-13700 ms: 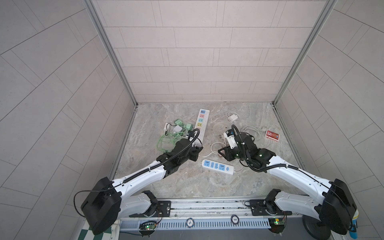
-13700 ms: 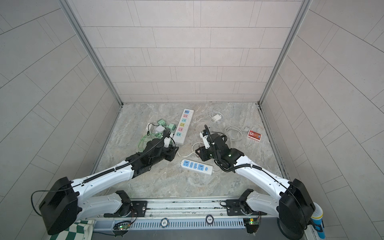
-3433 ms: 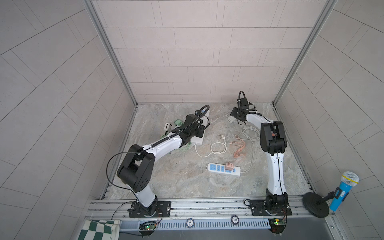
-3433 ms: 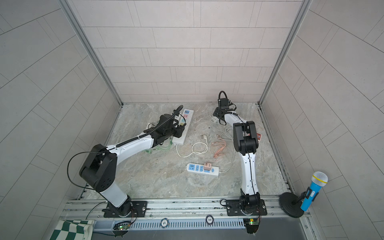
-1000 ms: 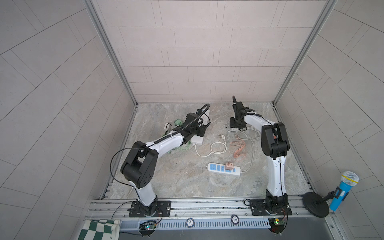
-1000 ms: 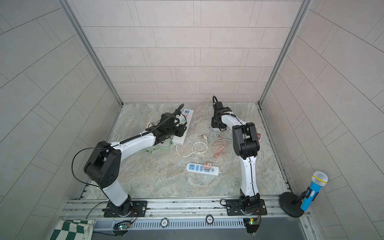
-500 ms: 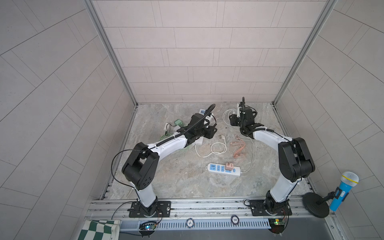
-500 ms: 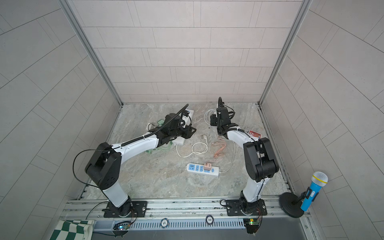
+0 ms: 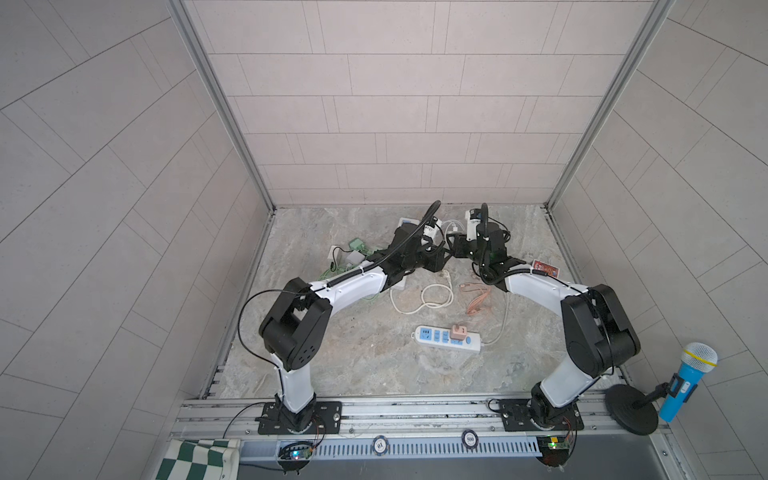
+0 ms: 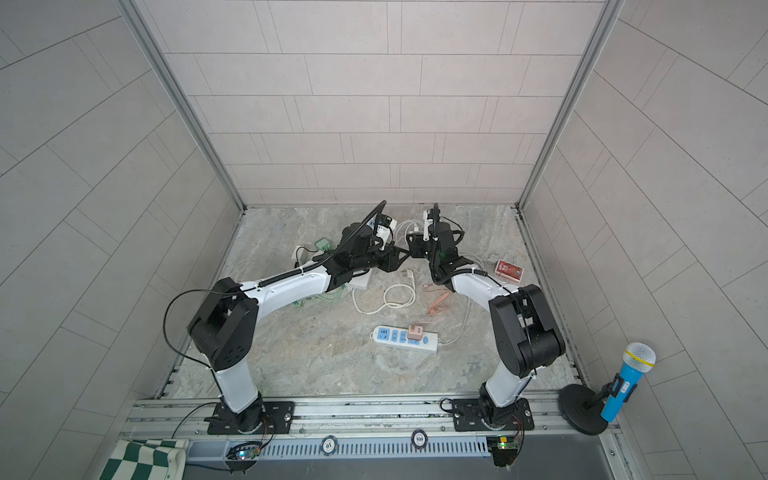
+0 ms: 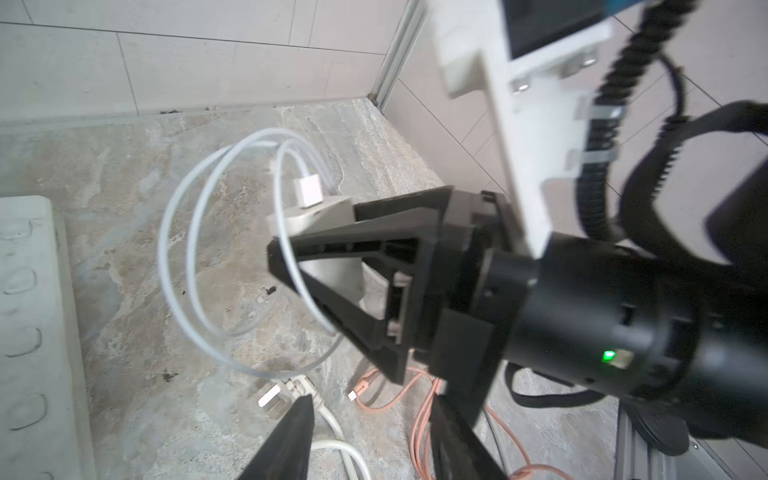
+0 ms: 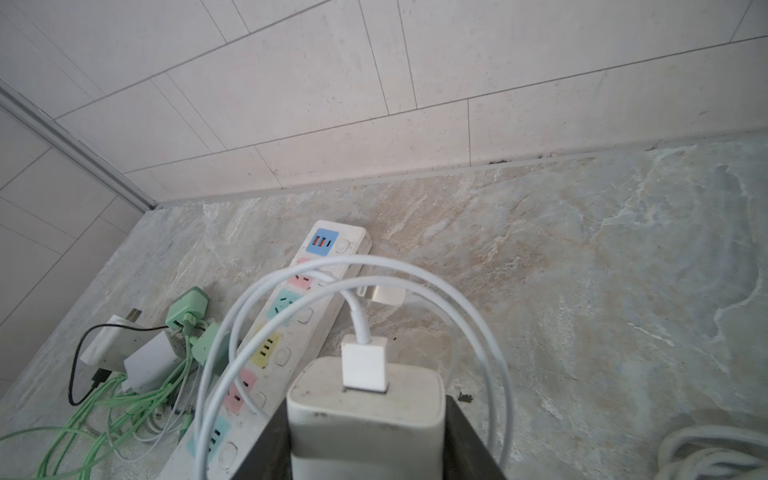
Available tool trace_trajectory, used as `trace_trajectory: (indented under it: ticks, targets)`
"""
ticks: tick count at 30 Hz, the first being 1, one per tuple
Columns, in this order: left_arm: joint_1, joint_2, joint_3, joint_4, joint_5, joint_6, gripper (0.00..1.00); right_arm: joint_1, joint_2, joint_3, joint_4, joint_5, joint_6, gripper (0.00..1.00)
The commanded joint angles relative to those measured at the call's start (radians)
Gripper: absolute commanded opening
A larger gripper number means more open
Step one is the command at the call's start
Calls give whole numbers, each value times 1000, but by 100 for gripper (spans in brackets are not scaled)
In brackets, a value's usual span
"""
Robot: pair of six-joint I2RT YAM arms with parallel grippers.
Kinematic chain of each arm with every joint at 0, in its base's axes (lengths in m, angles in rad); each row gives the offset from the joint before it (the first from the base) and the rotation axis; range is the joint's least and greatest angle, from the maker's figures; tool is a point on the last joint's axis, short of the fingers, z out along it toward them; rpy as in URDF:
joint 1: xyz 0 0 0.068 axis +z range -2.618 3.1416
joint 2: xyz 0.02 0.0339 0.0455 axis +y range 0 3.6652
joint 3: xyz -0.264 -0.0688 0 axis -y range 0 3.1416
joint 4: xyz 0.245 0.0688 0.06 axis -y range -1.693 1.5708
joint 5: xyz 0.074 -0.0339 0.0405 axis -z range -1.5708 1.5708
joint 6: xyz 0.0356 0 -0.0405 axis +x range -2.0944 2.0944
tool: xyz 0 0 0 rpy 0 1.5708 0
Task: Insert the plug
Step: 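Lift the white charger with the right gripper toward the left gripper while the left approaches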
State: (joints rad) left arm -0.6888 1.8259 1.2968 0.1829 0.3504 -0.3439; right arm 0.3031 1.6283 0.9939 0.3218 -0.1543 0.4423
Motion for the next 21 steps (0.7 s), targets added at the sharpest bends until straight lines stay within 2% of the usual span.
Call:
trace_trajectory:
  ticks: [1, 11, 14, 21]
  targets:
    - [-6, 10, 32, 26, -37, -6, 51, 11, -65, -12, 54, -29, 18, 29]
    - [-5, 39, 71, 44, -55, -42, 51, 29, -110, -63, 38, -37, 1, 27]
    - [-5, 51, 86, 18, -99, -46, 51, 38, -122, -84, 54, -45, 13, 27]
    - [-6, 85, 90, 3, -126, -35, 50, 47, -185, -118, 69, -54, 39, 27]
